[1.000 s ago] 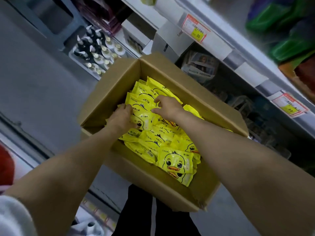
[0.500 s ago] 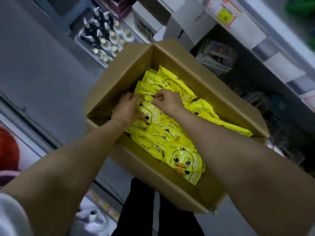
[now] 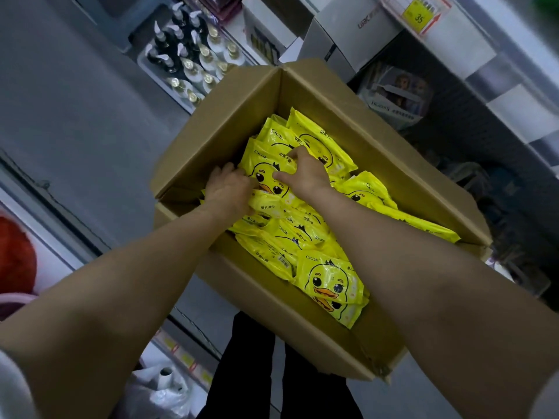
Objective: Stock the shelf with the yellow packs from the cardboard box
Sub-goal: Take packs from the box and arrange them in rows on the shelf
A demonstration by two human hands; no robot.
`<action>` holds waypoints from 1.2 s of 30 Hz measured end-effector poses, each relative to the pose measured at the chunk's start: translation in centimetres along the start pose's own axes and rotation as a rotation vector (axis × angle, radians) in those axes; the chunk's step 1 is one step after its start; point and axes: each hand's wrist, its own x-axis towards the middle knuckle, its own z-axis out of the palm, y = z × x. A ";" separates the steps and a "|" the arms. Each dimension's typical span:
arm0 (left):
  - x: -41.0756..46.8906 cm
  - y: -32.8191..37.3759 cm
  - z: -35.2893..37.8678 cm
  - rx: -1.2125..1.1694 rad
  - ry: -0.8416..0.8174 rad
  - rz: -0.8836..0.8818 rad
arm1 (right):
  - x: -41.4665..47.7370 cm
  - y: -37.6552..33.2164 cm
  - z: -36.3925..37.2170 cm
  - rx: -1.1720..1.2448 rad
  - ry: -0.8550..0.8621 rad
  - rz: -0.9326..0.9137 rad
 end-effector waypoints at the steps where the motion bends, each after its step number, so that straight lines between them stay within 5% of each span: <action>1: -0.1 -0.1 -0.2 0.021 -0.014 0.011 | 0.0 -0.1 0.1 -0.019 -0.020 0.014; 8: -2.4 0.5 -2.3 -0.181 -0.059 0.125 | -3.2 0.2 -2.8 -0.165 0.001 0.054; 17: -9.9 4.6 -8.2 -0.476 -0.266 0.240 | -15.3 3.0 -13.0 -0.052 0.174 0.093; 23: -15.4 9.7 -13.1 -0.527 -0.141 0.316 | -24.2 5.6 -20.1 0.155 0.305 0.136; 36: -24.7 25.5 -21.4 -0.483 0.103 0.345 | -38.9 13.2 -33.9 0.164 0.489 -0.060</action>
